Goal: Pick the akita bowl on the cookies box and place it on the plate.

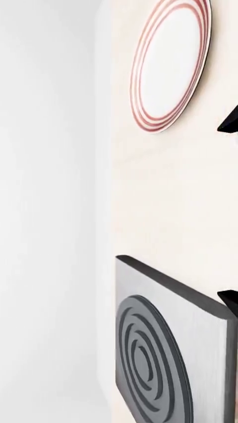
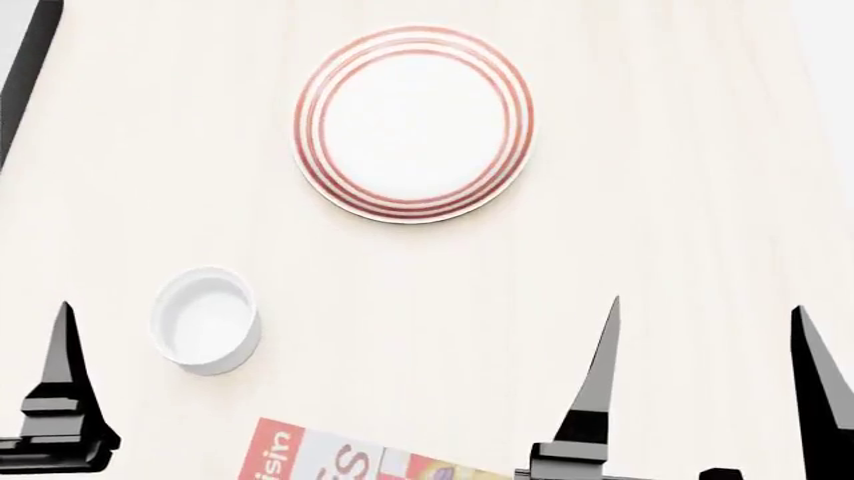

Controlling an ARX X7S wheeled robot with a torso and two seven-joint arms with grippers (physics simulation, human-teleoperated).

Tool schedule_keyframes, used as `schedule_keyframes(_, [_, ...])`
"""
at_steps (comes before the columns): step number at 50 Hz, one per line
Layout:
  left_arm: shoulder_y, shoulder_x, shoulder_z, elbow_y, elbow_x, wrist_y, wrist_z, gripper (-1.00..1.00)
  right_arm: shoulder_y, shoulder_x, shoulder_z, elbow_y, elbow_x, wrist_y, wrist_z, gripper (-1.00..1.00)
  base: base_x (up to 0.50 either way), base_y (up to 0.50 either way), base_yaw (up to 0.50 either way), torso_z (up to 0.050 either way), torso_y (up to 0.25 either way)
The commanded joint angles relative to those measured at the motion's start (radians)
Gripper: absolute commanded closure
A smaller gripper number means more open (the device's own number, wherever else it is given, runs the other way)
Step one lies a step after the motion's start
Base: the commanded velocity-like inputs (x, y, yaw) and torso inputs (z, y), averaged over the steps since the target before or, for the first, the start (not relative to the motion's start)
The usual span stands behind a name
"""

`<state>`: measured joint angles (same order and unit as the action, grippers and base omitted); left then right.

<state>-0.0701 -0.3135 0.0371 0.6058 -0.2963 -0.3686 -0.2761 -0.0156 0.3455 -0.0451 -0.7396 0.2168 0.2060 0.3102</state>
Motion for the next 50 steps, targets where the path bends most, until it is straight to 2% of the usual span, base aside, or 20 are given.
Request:
schedule_keyframes(1, [0.003,0.018,-0.015,-0.007,0.000,0.002,0.032,-1.00,0.004,-0.014,0.013,0.020,-0.017,0.014,-0.026,-1.00,0.00,0.00,0.00,0.000,0.000])
schedule_keyframes(16, [-0.031,-0.003,-0.011,0.022,-0.042,-0.076,0.031,-1.00,0.042,0.024,0.012,-0.009,0.025,0.127,-0.033,-1.00,0.00,0.00,0.00,0.000,0.000])
schedule_keyframes(24, [-0.078,-0.030,0.011,0.022,-0.023,-0.114,0.028,-1.00,0.135,0.110,0.024,-0.115,0.111,0.316,-0.074,-1.00,0.00,0.00,0.00,0.000,0.000])
schedule_keyframes(26, [-0.105,-0.037,0.021,0.011,-0.009,-0.121,0.027,-1.00,0.147,0.154,-0.029,-0.121,0.051,0.317,-0.092,-1.00,0.00,0.00,0.00,0.000,0.000])
schedule_keyframes(29, [-0.152,-0.043,0.015,-0.008,-0.066,-0.184,0.053,-1.00,0.165,0.190,-0.067,-0.128,0.020,0.341,-0.109,-1.00,0.00,0.00,0.00,0.000,0.000])
schedule_keyframes(39, [-0.234,-0.079,0.063,-0.099,-0.065,-0.268,0.085,-1.00,0.272,0.290,-0.129,-0.215,0.050,0.499,-0.188,-1.00,0.00,0.00,0.00,0.000,0.000])
schedule_keyframes(45, [-0.250,-0.092,0.071,-0.102,-0.074,-0.298,0.093,-1.00,0.423,0.321,-0.121,-0.289,0.148,0.701,-0.225,-1.00,0.00,0.00,0.00,0.000,0.000])
schedule_keyframes(47, [-0.251,-0.095,0.071,-0.101,-0.076,-0.301,0.094,-1.00,0.441,0.330,-0.124,-0.299,0.162,0.721,-0.225,-1.00,0.00,0.00,0.00,0.000,0.000])
schedule_keyframes(50, [-0.256,-0.099,0.063,-0.097,-0.089,-0.309,0.100,-1.00,0.504,0.413,-0.140,-0.307,0.311,0.722,-0.144,-1.00,0.00,0.00,0.00,0.000,0.000])
